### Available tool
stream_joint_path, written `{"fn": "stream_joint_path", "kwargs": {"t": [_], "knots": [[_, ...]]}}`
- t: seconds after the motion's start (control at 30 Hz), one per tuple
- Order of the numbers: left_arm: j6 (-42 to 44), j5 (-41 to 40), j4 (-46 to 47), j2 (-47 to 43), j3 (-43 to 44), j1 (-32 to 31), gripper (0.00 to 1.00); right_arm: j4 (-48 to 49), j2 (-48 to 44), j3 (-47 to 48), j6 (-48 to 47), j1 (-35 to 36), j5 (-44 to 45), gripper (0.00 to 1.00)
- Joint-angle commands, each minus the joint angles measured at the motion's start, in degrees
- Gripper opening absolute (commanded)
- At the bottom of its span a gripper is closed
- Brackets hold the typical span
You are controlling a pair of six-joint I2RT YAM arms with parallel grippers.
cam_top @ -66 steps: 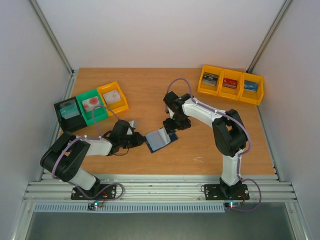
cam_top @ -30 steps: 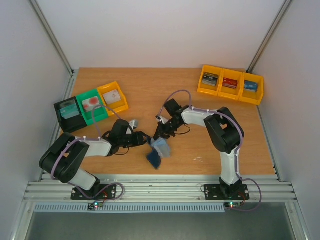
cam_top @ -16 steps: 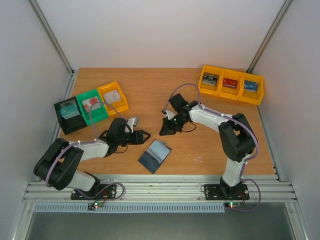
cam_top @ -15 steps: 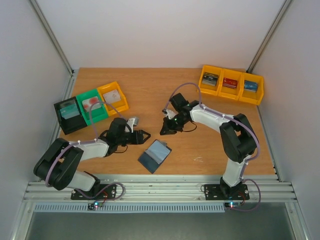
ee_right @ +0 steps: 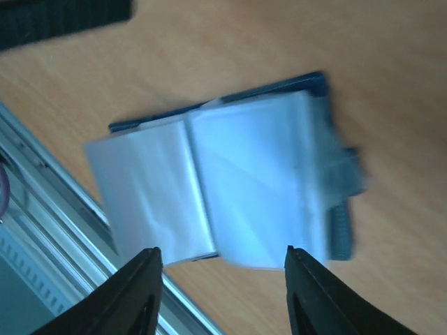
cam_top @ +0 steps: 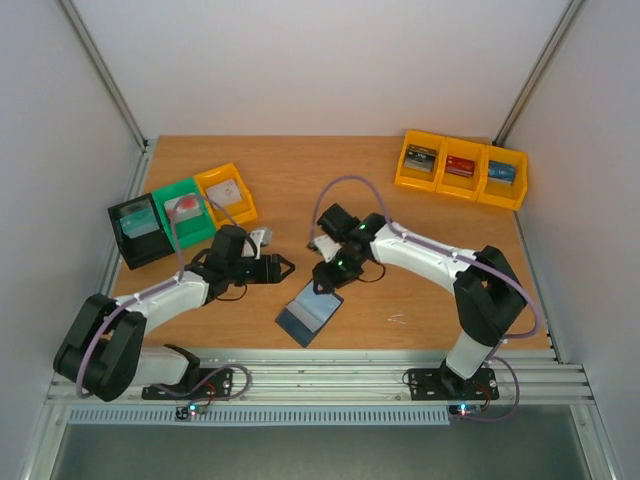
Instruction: Take the credit cards out of the card holder
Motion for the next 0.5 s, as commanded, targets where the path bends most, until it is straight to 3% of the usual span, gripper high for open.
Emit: {"fn": "stream_joint_path", "kwargs": {"t": [0.0,0.07,0.2,0.47], "knots": [[-5.7,-6.2,-9.9,-3.8,-0.5,1.5,0.65,-1.9,0.4,1.9,-2.4,8.6,8.4,0.54],[-7.8,-8.0,-10.4,-4.9,-1.2,2.7,0.65,-2.5,2.0,3.4,-2.4,11.8,10.4,0.61],[-9.1,-8.9,-12.2,-6.3,-2.4,4.3,0.66,-5.0,5.6,6.9,-2.5,17.8,16.6,0.88],[-11.4,-11.4,-12.1,-8.1,-4.8,6.1,0.67,-3.7,14.6,12.1,2.9,22.6,23.3,0.85]]}}
